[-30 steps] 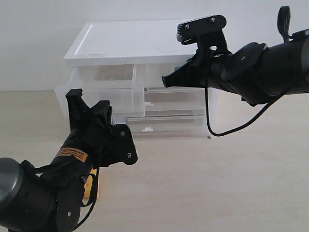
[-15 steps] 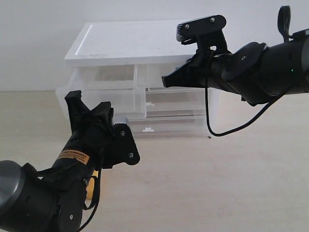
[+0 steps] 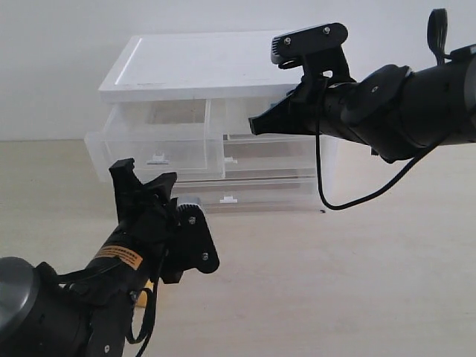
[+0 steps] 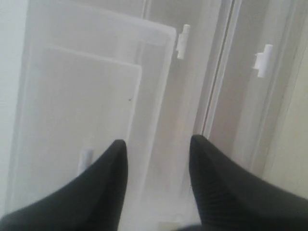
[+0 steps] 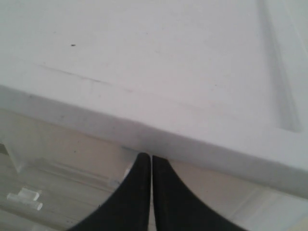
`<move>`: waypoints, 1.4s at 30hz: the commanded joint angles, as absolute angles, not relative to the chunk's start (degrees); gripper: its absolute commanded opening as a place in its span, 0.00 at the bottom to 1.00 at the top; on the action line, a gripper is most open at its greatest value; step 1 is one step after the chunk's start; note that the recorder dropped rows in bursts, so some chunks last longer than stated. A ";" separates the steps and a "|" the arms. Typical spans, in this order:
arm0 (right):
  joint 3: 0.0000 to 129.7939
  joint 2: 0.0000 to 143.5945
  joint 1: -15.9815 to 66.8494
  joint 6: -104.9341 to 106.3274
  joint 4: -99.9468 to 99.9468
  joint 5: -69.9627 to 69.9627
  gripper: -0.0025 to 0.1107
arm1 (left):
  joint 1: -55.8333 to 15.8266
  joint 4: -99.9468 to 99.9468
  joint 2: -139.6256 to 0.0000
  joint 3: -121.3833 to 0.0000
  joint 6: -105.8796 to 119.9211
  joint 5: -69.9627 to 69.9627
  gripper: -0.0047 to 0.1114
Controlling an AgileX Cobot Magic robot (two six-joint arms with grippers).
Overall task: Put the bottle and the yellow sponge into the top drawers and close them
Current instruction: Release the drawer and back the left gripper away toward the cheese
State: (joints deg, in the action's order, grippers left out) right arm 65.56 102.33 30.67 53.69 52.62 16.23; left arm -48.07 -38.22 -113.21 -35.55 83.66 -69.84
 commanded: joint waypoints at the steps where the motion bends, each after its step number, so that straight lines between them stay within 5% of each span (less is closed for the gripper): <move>1: 66.42 101.81 30.25 53.87 51.85 19.44 0.02 | -49.32 -39.25 -109.90 -34.10 78.24 -69.96 0.37; 14: 66.42 101.81 30.25 53.99 51.85 19.46 0.02 | -52.67 -50.96 -95.15 -25.73 59.86 -66.91 0.37; 24: 66.42 101.81 30.25 53.86 51.85 18.61 0.02 | -52.67 -56.33 -77.85 -23.15 44.87 -42.85 0.37; 42: 66.42 101.81 30.25 53.86 51.85 18.61 0.02 | -52.53 -66.01 -76.83 -22.56 44.51 -27.66 0.37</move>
